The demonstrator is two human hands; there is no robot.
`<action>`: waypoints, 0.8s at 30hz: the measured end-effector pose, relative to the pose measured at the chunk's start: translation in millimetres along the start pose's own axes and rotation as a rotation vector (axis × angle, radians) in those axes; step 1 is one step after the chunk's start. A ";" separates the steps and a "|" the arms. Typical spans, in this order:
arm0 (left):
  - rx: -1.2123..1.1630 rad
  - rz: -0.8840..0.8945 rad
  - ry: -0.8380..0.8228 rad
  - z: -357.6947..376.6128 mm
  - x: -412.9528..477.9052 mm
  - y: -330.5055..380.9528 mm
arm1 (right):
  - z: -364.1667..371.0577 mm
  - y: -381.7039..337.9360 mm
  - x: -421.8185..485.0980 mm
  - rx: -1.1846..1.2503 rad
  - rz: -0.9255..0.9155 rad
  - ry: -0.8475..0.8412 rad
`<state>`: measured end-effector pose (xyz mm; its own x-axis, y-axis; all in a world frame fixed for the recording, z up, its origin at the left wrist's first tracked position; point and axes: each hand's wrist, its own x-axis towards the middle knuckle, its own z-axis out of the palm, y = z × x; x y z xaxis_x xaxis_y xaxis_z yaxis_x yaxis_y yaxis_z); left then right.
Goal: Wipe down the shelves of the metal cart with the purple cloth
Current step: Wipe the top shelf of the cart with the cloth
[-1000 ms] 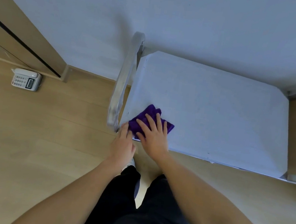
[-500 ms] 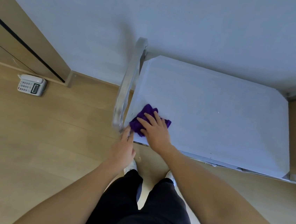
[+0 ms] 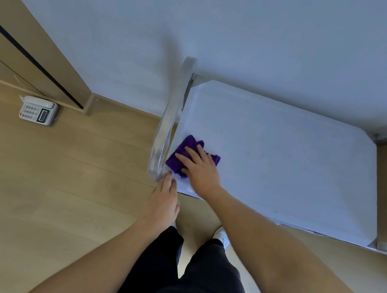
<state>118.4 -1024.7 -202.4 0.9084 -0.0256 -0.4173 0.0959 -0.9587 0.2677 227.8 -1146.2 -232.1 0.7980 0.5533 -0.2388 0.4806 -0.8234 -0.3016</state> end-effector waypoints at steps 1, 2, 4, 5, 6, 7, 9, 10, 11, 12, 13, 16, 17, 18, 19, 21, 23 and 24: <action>0.011 0.007 -0.004 -0.4 1.3 0.7 | -4.2 13.9 2.5 -0.002 0.029 0.022; 0.019 0.014 -0.001 -1.5 2.8 1.4 | -8.7 29.0 3.5 0.010 0.109 0.046; 0.044 0.047 0.020 -5.1 9.3 4.4 | -18.7 55.7 2.4 0.092 0.356 0.103; 0.055 0.067 0.026 -6.4 14.5 6.4 | -22.1 62.3 1.9 0.131 0.467 0.125; 0.062 0.082 0.031 -8.4 20.8 8.3 | -22.8 61.5 3.5 0.138 0.543 0.138; 0.077 0.091 0.033 -8.9 28.8 9.4 | -20.0 55.3 6.9 0.114 0.570 0.145; 0.097 0.077 0.045 -12.5 44.5 12.0 | -11.1 34.1 13.2 0.071 0.443 0.161; 0.101 0.051 0.043 -14.8 50.6 13.0 | -5.5 25.8 16.7 0.054 0.310 0.156; 0.101 0.022 0.047 -16.8 55.4 14.6 | -1.5 22.7 19.7 0.035 0.159 0.133; 0.102 0.006 0.044 -17.7 58.9 15.8 | -3.0 27.4 25.0 0.020 0.019 0.096; 0.100 0.007 0.049 -16.8 62.9 16.7 | -8.1 39.4 33.2 0.008 -0.088 0.082; 0.068 0.008 0.055 -18.7 71.4 22.3 | -28.9 86.2 62.2 -0.005 -0.109 0.126; 0.073 0.006 0.053 -19.5 75.4 24.7 | -36.8 99.5 72.9 0.027 -0.005 0.161; 0.070 0.009 0.051 -21.6 80.0 27.9 | -44.7 107.9 82.5 0.077 0.138 0.181; 0.058 0.012 0.055 -24.0 85.4 31.1 | -48.9 111.4 92.0 0.131 0.289 0.196; 0.049 -0.007 0.072 -27.6 98.2 37.3 | -50.0 99.2 105.4 0.134 0.410 0.184; 0.021 -0.048 0.087 -30.7 109.2 44.1 | -41.0 79.3 107.8 0.037 0.117 0.180; 0.004 -0.084 0.095 -33.0 113.3 47.1 | -35.3 75.2 105.9 -0.002 -0.093 0.134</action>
<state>239.3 -1063.4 -208.4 0.9315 0.0819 -0.3544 0.1721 -0.9576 0.2311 361.3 -1154.0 -247.5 0.7915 0.6053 -0.0845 0.5551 -0.7698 -0.3152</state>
